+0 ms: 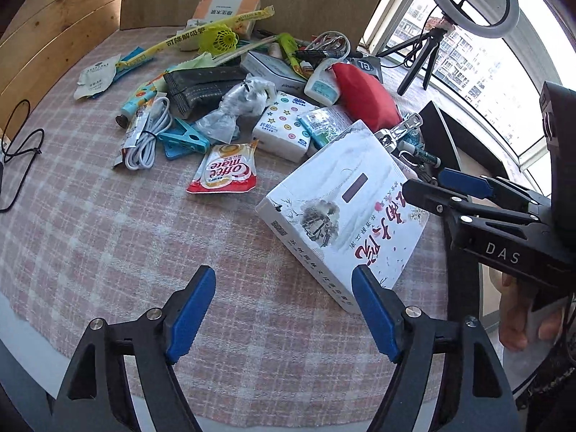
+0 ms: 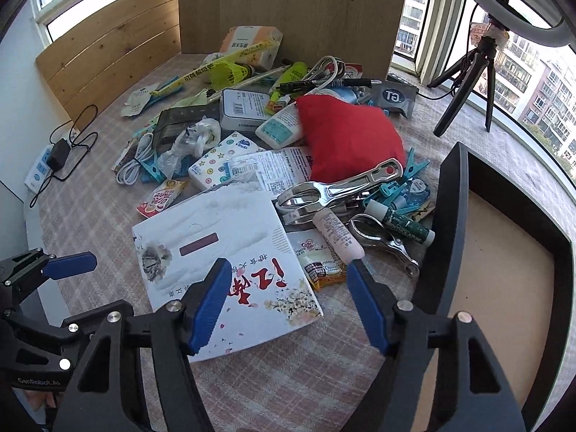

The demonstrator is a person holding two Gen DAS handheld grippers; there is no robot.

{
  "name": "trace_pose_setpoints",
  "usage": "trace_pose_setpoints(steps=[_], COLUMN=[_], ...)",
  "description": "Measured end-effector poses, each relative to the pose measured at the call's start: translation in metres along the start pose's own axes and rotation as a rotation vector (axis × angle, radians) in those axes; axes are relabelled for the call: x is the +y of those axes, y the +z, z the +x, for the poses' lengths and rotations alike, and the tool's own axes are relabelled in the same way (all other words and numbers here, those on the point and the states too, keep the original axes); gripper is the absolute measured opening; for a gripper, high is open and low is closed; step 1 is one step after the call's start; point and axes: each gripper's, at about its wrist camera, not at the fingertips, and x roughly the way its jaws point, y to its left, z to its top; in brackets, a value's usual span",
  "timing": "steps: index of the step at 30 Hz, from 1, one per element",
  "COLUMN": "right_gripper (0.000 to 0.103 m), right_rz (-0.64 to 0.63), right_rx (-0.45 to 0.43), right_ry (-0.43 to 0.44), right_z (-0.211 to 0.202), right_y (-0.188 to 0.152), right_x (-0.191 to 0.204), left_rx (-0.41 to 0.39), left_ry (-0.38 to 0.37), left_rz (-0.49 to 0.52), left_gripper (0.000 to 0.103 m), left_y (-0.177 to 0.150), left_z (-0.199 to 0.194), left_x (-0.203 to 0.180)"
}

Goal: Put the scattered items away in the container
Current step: 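Grasp the white box with red Chinese text with the right gripper, then carry the white box into the black tray and open the right gripper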

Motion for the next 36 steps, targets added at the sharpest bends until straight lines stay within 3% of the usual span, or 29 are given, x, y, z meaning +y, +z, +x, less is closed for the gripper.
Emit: trace_pose_setpoints(steps=[6,8,10,13,16,21,31,36], right_gripper=[0.054,0.053,0.053,0.053,0.053,0.053,0.053,0.053], right_rz=[0.028,0.039,0.040,0.042,0.054,0.067,0.139,0.198], right_rx=[0.052,0.061,0.065,0.070,0.094,0.090,0.007,-0.051], right_ry=[0.084,0.120,0.142,0.164,0.205,0.194,0.200,0.171], right_z=[0.022,0.026,0.028,0.030,0.033,0.027,-0.016,-0.048], right_y=[0.007,0.007,0.006,0.008,0.006,0.000,-0.002,-0.005], right_x=[-0.013,-0.013,-0.011,-0.007,-0.002,0.004,-0.005,-0.026], left_rx=[0.038,0.047,0.052,0.059,0.069,0.058,-0.053,-0.078], left_ry=[-0.022,-0.033,-0.049,-0.045,-0.064,-0.065,-0.023,-0.060], left_rz=[-0.066,-0.074,-0.081,-0.046,-0.015,-0.045,0.068,0.118], left_gripper=[0.069,0.062,0.062,0.063,0.055,0.055,0.055,0.055], left_y=[0.000,0.000,0.001,0.005,0.007,0.007,0.022,0.034], left_z=[0.018,0.022,0.025,0.029,0.029,0.024,-0.016,-0.029], left_x=[-0.002,-0.003,-0.005,-0.013,-0.020,-0.016,-0.046,-0.074])
